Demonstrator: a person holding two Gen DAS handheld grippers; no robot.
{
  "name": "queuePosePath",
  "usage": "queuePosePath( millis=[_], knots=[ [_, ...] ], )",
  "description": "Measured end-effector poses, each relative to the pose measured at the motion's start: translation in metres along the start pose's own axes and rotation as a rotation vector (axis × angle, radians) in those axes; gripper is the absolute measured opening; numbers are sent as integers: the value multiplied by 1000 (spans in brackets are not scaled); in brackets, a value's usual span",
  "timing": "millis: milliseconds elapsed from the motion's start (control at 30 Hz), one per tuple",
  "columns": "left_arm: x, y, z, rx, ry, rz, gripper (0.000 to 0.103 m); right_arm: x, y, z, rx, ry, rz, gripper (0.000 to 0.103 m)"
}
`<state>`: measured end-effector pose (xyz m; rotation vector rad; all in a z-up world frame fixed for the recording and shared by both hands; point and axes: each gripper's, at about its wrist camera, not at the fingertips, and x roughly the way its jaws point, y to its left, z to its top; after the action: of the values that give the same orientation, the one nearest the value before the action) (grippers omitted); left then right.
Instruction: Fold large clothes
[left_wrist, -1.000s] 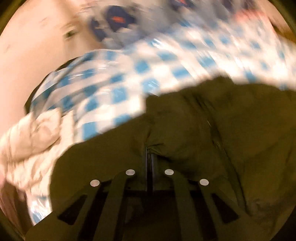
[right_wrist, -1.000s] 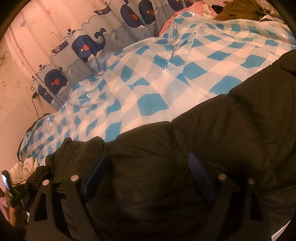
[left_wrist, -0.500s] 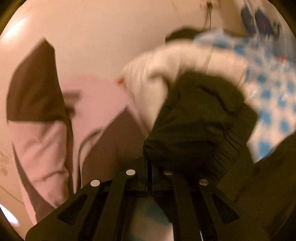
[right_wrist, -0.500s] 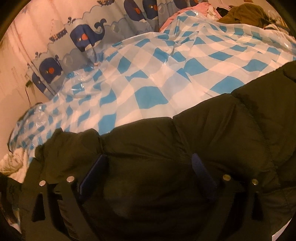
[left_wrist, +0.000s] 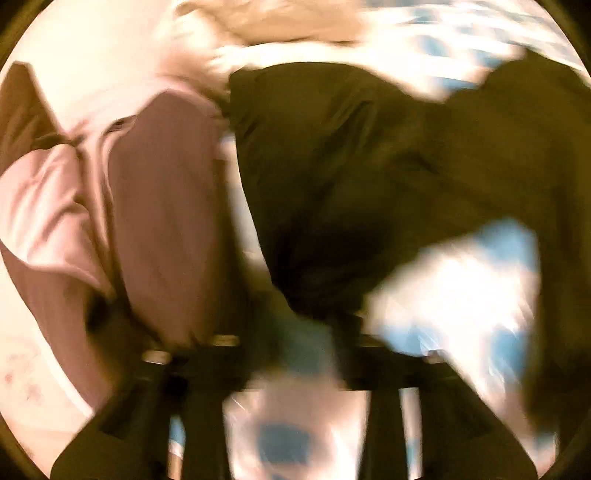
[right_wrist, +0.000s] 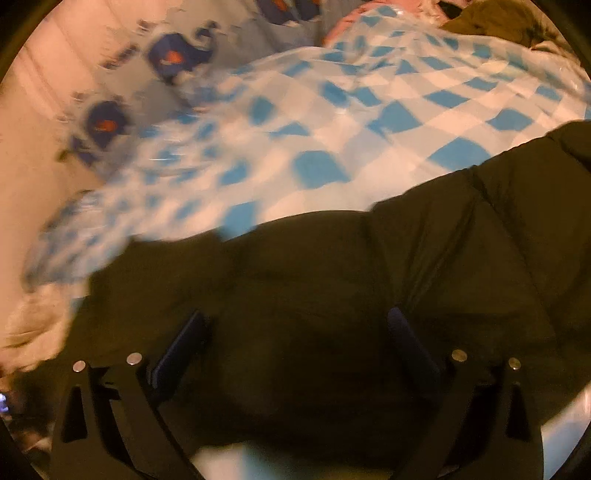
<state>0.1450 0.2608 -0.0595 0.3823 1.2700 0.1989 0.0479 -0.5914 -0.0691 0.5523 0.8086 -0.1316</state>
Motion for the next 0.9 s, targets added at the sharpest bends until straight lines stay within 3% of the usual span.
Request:
queuePosePath(
  millis=[33,100,167,233,267,300,367,400,500,633,800,867,900],
  knots=[
    [-9,-7,-8,37,-9,-91,73,-18,9,-14,-16,35,53,95],
    [-17,-3,-26,32,-8,-290,80,-45,22,-42,-52,105,116,95],
    [-11,15,-30,-72,-7,-263,81,-71,33,-80,-78,216,183,95],
    [1,57,-48,-291,13,-270,80,-89,38,-113,-69,308,252,95],
    [-2,61,-60,-366,29,-299,80,-98,41,-132,-57,365,284,95],
    [-8,65,-69,-426,4,-380,80,-105,44,-148,-53,414,307,95],
    [-30,52,-91,-379,-95,-518,81,-115,57,-184,-54,501,344,95],
    [-44,26,-98,-313,-138,-607,82,-119,64,-197,-54,527,365,95],
    [-62,-53,-112,-144,-178,-764,84,-125,82,-234,-32,614,450,95],
    [-55,-144,-110,-1,-152,-818,84,-125,99,-260,-14,669,500,95],
    [-42,-158,-110,-47,-108,-862,84,-109,96,-269,113,665,529,96],
    [-42,-164,-113,-104,-95,-868,67,-107,90,-273,126,656,545,94],
    [-41,-165,-114,-128,-86,-857,50,-108,90,-273,116,625,564,79]
  ],
)
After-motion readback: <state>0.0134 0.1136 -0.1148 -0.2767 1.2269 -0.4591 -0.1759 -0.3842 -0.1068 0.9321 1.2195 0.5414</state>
